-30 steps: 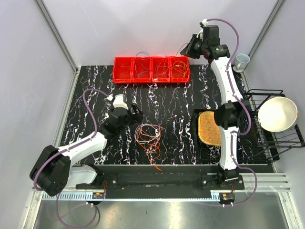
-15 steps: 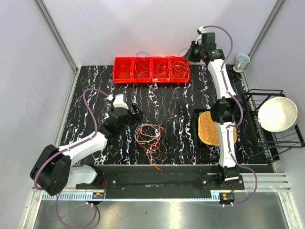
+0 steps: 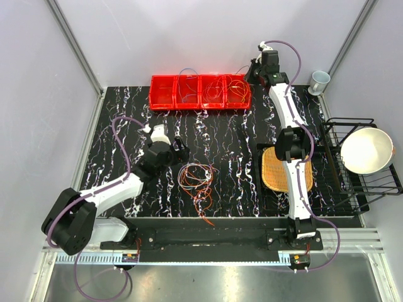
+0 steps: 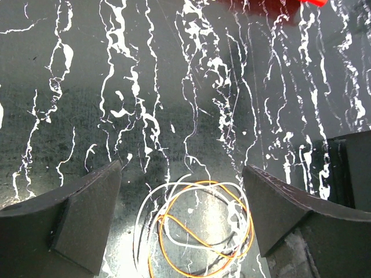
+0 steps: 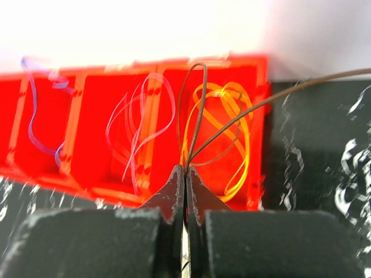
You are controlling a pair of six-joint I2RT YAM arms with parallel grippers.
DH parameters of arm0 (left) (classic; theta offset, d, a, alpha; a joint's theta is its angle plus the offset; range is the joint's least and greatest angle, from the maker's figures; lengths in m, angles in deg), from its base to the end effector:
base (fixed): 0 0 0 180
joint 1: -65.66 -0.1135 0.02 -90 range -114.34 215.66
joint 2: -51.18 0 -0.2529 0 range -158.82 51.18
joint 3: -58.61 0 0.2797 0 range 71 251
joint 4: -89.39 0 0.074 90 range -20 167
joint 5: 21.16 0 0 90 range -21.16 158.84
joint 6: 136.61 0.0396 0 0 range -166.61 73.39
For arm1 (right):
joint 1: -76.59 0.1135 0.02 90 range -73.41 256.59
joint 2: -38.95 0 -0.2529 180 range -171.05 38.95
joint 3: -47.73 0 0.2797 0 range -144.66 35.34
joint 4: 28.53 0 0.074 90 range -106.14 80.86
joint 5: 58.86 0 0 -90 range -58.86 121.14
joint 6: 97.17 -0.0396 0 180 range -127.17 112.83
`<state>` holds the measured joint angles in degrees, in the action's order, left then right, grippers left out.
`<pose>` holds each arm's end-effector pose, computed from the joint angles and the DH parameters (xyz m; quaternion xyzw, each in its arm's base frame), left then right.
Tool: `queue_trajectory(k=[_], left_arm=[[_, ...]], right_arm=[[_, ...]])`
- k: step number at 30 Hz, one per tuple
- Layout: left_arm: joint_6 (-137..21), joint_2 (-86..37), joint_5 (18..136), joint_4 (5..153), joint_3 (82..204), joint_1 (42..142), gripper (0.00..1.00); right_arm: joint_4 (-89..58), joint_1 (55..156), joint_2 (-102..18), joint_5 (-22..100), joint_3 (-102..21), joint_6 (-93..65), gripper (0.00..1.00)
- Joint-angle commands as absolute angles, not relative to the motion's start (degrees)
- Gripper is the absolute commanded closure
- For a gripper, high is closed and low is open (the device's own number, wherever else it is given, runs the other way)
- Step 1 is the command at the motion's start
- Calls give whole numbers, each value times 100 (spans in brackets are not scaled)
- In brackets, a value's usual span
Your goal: Untangle the cables
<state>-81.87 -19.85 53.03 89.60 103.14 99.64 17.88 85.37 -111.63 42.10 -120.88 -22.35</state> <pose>0.2454 -0.1524 0.1782 -0.0820 0.8405 -0.2009 0.4966 0.5973 0.0999 0.2706 -0.0011 0.8563 0.1861 0.4817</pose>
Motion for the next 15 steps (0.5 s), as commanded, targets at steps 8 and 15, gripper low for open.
queue_trajectory(k=[8,15], left_arm=[[-8036,-2151,5153,9247,10642,10029,12],[-8027,-2142,5144,9256,10633,10047,12]], right_arm=[[-198,8696,-11064,3483,-12216,-2194,100],[-410,8828,-11248,3193,-12050,-1912,100]])
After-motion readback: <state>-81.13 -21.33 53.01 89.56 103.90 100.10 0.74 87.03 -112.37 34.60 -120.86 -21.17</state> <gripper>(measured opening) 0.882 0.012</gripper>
